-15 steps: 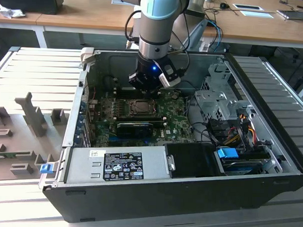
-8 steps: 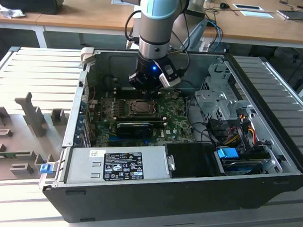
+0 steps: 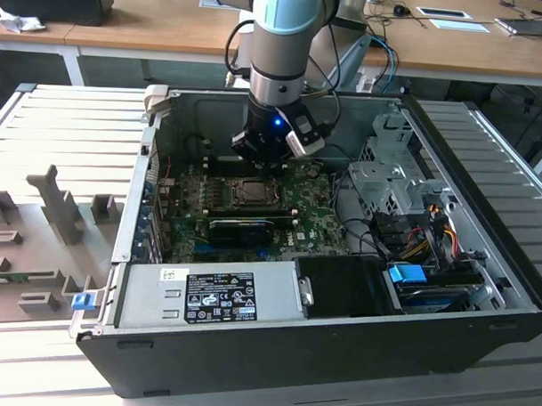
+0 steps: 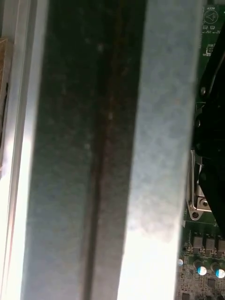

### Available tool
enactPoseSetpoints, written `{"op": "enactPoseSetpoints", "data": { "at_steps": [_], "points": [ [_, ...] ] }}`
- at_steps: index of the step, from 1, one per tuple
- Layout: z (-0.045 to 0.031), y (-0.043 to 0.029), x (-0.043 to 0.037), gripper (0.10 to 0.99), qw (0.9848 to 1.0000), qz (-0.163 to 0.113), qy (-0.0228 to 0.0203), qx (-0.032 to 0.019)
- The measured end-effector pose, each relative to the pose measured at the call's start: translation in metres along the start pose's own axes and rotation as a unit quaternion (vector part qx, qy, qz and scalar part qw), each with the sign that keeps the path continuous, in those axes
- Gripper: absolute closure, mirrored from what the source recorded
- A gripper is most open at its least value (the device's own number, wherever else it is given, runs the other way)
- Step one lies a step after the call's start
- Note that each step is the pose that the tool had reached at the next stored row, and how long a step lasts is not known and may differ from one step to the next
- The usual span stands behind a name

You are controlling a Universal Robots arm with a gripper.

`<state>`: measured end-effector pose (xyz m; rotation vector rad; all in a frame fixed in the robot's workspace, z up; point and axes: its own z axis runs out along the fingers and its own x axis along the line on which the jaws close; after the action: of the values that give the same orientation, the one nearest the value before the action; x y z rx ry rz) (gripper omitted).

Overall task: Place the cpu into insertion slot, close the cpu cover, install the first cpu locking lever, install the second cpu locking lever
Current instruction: 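Install the first cpu locking lever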

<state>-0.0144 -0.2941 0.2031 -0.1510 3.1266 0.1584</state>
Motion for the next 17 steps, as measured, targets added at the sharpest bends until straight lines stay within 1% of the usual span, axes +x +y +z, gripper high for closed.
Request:
{"op": "enactPoseSetpoints", "data": {
  "at_steps": [2, 4, 7, 9, 10, 11, 12, 15, 17],
  "points": [
    [0.0004, 0.0000, 0.0000, 0.980, 1.0000, 0.000, 0.0003, 0.0028],
    [0.0003, -0.0001, 0.0000, 0.980, 1.0000, 0.000, 0.0004, 0.0042],
    [-0.0051, 0.0006, -0.0001, 0.980, 1.0000, 0.000, 0.0004, 0.0042],
    [-0.0066, 0.0006, 0.0000, 0.980, 1.0000, 0.000, 0.0004, 0.0039],
    [-0.0075, 0.0007, 0.0000, 0.980, 1.0000, 0.000, 0.0003, 0.0030],
    [-0.0099, 0.0008, 0.0001, 0.980, 1.0000, 0.000, 0.0000, -0.0002],
    [-0.0141, 0.0012, 0.0022, 0.980, 1.0000, 0.000, -0.0005, -0.0048],
    [-0.0164, 0.0016, 0.0078, 0.980, 0.9999, 0.000, -0.0010, -0.0106],
    [-0.0210, 0.0023, 0.0091, 0.980, 0.9999, 0.000, -0.0013, -0.0133]
  ]
}}
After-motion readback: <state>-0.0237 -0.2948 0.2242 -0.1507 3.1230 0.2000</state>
